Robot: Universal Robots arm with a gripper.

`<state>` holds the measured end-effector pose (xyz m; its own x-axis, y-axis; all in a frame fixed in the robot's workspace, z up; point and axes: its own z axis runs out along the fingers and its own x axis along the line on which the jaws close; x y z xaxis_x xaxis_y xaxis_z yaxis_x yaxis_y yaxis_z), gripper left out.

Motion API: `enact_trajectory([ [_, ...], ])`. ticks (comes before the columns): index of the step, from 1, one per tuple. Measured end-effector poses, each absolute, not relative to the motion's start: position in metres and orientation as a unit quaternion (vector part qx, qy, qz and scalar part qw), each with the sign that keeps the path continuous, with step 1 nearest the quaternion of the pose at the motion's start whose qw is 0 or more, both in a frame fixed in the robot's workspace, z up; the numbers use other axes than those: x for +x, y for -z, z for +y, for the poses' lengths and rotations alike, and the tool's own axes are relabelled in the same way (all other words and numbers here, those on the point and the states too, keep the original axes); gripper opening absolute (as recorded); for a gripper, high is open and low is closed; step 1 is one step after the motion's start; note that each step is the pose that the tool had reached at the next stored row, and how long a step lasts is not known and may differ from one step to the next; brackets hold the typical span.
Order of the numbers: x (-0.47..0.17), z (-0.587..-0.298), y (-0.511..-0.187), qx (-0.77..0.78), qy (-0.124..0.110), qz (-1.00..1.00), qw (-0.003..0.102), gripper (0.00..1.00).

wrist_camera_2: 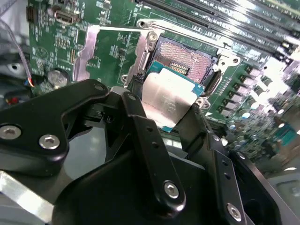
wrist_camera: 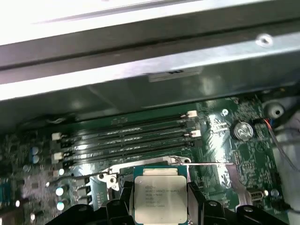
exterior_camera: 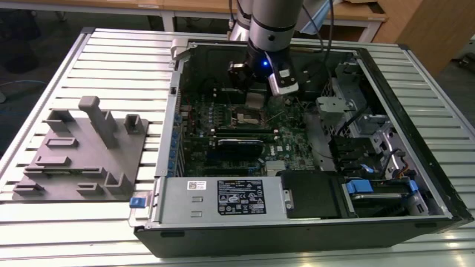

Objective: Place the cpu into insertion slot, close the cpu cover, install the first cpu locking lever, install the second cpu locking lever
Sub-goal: 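Place the cpu into insertion slot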

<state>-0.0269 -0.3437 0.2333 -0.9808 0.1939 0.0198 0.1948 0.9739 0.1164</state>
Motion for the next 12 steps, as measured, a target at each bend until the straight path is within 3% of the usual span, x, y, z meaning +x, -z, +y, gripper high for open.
enact_trajectory([
  [12, -0.0271, -0.3437, -0.2331, -0.147, 0.059, -0.987, 0.001, 0.54],
])
